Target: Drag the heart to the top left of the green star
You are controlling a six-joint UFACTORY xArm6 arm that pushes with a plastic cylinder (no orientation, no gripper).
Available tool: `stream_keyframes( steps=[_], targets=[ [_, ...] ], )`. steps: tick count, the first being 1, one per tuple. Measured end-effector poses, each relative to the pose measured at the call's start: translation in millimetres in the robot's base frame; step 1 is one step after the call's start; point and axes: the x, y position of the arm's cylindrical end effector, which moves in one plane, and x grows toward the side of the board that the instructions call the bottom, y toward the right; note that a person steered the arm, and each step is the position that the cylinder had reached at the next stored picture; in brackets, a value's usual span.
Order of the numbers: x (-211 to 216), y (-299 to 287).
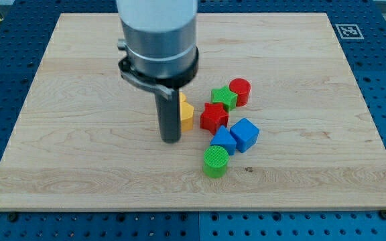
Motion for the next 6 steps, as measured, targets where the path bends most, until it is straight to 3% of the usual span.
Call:
stream_keyframes(
  steps=[6],
  targets=[
    [-104, -5]
  ],
)
